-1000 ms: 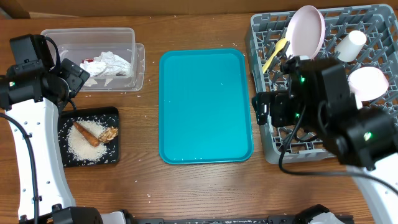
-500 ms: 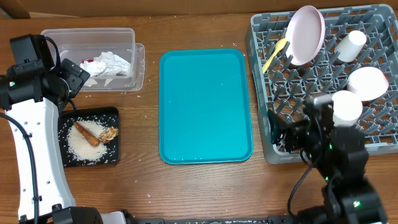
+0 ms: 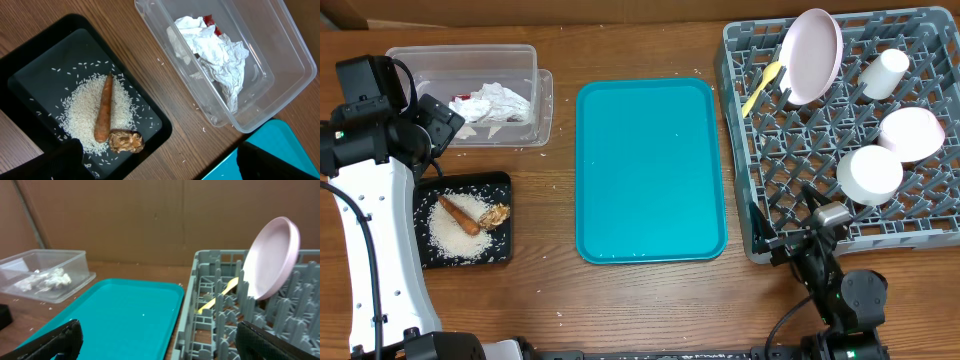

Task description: Sort waste into correct bins and load items into the dishwasher

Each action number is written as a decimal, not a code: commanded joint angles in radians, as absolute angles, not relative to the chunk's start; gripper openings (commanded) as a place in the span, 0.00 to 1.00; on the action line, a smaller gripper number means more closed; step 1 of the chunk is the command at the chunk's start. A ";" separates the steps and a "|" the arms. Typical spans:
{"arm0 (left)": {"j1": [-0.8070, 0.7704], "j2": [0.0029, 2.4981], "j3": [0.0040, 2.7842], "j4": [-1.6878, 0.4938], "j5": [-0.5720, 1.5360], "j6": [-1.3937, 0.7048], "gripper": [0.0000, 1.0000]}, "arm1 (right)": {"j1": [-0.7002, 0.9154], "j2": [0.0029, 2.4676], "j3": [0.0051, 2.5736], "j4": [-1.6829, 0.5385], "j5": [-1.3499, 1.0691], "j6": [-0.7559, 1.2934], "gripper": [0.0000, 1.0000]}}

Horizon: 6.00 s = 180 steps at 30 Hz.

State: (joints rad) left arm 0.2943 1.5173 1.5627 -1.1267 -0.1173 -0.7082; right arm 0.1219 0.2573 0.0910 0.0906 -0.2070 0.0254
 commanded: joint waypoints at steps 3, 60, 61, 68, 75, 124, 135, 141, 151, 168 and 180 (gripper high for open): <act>0.294 1.523 1.566 -1.126 -0.131 -0.726 1.00 | 0.058 0.163 0.051 0.107 -0.212 0.022 1.00; 0.294 1.523 1.566 -1.126 -0.131 -0.726 1.00 | -0.034 0.003 0.008 -0.072 -0.128 0.026 1.00; 0.294 1.523 1.566 -1.126 -0.131 -0.725 1.00 | -0.034 0.003 0.008 -0.072 -0.128 0.025 1.00; 0.292 1.505 1.566 -1.240 -0.115 -0.654 1.00 | -0.034 0.003 0.008 -0.072 -0.128 0.025 1.00; 0.255 1.399 1.520 -1.216 -0.108 -0.558 1.00 | -0.034 0.003 0.008 -0.072 -0.128 0.025 1.00; 0.065 0.088 0.005 -0.063 0.169 -0.224 1.00 | -0.034 0.003 0.008 -0.072 -0.128 0.025 1.00; 0.051 0.003 0.005 -0.062 0.167 -0.216 1.00 | -0.034 0.003 0.008 -0.072 -0.128 0.025 1.00; 0.051 0.004 0.005 -0.062 0.167 -0.216 1.00 | -0.034 0.003 0.008 -0.072 -0.128 0.025 1.00; 0.051 0.004 0.005 -0.062 0.167 -0.216 1.00 | -0.034 0.003 0.008 -0.072 -0.128 0.025 1.00; 0.051 0.004 0.005 -0.062 0.167 -0.216 1.00 | -0.034 0.003 0.008 -0.072 -0.128 0.025 1.00; 0.051 0.004 0.005 -0.062 0.167 -0.216 1.00 | -0.034 0.003 0.008 -0.072 -0.128 0.026 1.00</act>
State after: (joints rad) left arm 0.0563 0.0166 0.0082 -0.0593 0.1822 -0.2321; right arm -0.0315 0.0135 0.0185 -0.0761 -0.1383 0.0257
